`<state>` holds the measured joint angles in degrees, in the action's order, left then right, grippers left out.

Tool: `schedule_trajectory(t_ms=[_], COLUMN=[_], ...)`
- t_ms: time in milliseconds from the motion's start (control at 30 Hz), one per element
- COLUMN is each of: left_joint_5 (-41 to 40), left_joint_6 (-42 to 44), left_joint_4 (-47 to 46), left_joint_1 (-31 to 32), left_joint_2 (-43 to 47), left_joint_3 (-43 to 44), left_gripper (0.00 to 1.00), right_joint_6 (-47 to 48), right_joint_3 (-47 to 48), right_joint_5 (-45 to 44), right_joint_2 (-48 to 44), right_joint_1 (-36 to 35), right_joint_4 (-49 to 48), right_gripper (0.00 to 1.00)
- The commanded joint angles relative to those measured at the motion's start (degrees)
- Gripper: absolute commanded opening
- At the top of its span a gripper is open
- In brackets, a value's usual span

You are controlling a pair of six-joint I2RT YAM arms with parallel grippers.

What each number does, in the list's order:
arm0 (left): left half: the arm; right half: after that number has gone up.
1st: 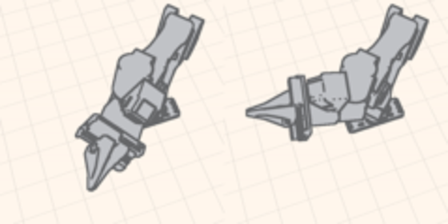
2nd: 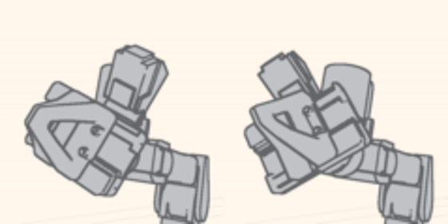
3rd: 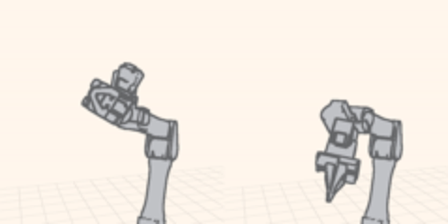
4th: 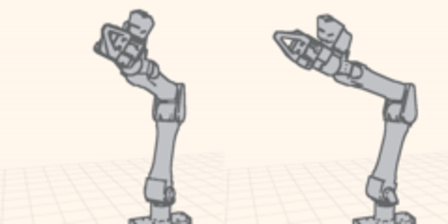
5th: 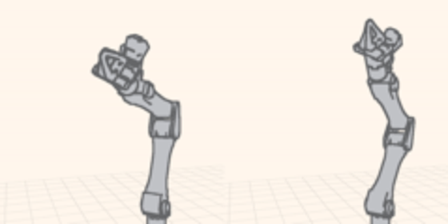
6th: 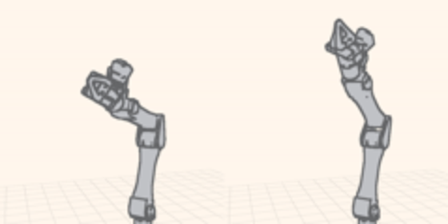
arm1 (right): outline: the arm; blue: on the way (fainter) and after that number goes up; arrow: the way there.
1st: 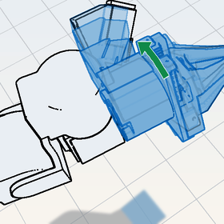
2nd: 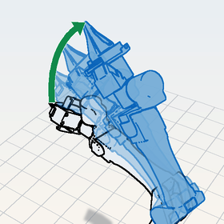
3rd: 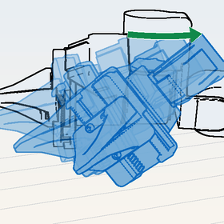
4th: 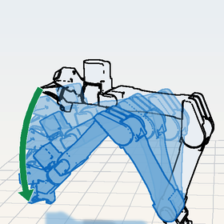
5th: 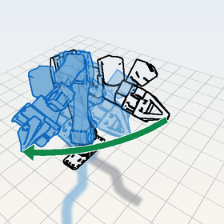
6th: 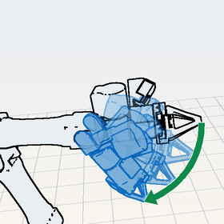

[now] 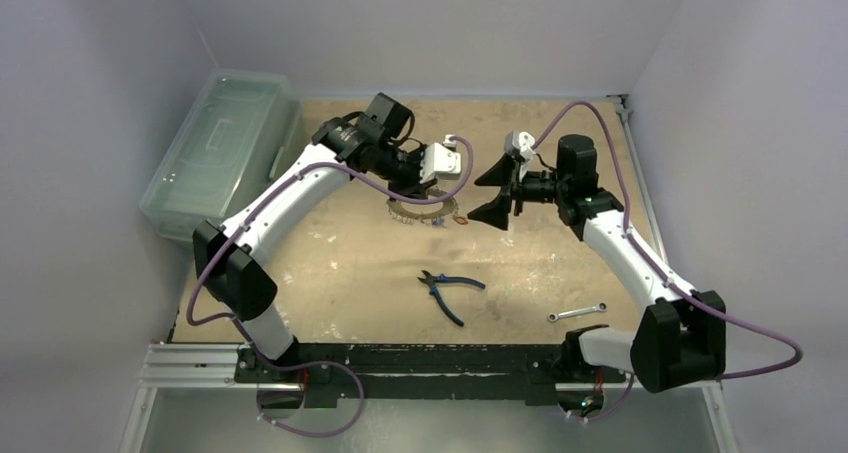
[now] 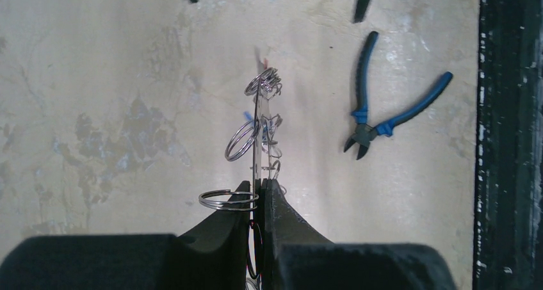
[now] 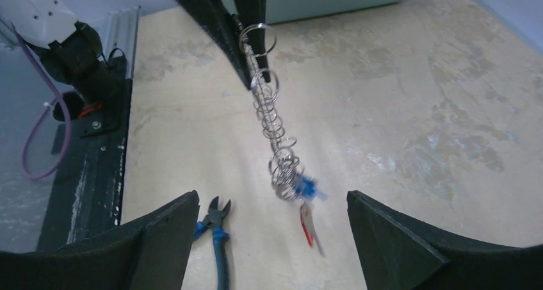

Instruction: Remove the keys from the keyring

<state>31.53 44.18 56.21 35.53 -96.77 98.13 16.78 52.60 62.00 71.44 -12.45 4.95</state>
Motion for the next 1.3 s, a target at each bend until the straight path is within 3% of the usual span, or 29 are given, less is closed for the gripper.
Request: schedule_trajectory(t_ms=[0,133,333,700,800,867,1067,1100,1133,1200,1267], left_joint_5=[2.51,3.69,7.38,9.9,10.06,10.12,10.0,10.93,12.83,17.92,22.26], left_joint_6=[2.64,1.82,0.79,0.25,-0.23,-1.1,-10.42,-12.61,-14.74,-20.08,-25.9], left_joint_4=[6.32,7.28,8.17,9.45,9.26,8.51,1.76,0.15,-1.22,-5.3,-10.17], left_joint_1=[2.5,3.82,4.15,4.36,4.37,4.33,1.97,0.65,-1.1,-5.4,-9.85], left_joint_2=[-0.11,-0.92,-1.2,-2.37,-2.69,-2.84,-3.4,-3.59,-3.78,-4.03,-3.56], left_joint_3=[3.63,5.89,8.7,11.25,12.09,12.72,13.77,14.01,14.36,14.86,14.23], left_gripper=[0.0,0.0,0.0,0.0,0.0,0.0,0.0,0.07,0.22,0.42,0.55], right_joint_6=[-8.29,-6.64,-9.87,-12.03,-13.02,-14.06,-25.0,-27.16,-29.19,-33.55,-38.59], right_joint_3=[-0.67,-1.24,-5.94,-7.98,-7.82,-7.51,-6.73,-6.58,-6.47,-6.42,-6.69], right_joint_5=[3.21,0.99,-0.04,-1.34,-1.43,-1.37,-0.43,-0.45,-0.51,-0.71,-0.56], right_joint_2=[0.07,0.78,1.16,2.52,2.78,2.91,3.11,3.21,3.34,3.55,3.89], right_joint_1=[-2.49,-6.86,-7.96,-9.55,-9.78,-9.95,-9.84,-9.73,-9.64,-9.42,-8.8], right_joint_4=[-9.64,-8.02,-13.84,-17.71,-18.41,-19.19,-29.02,-31.29,-34.5,-39.15,-45.19], right_gripper=[0.87,0.83,0.77,0.37,0.18,0.0,0.0,0.0,0.0,0.0,0.0])
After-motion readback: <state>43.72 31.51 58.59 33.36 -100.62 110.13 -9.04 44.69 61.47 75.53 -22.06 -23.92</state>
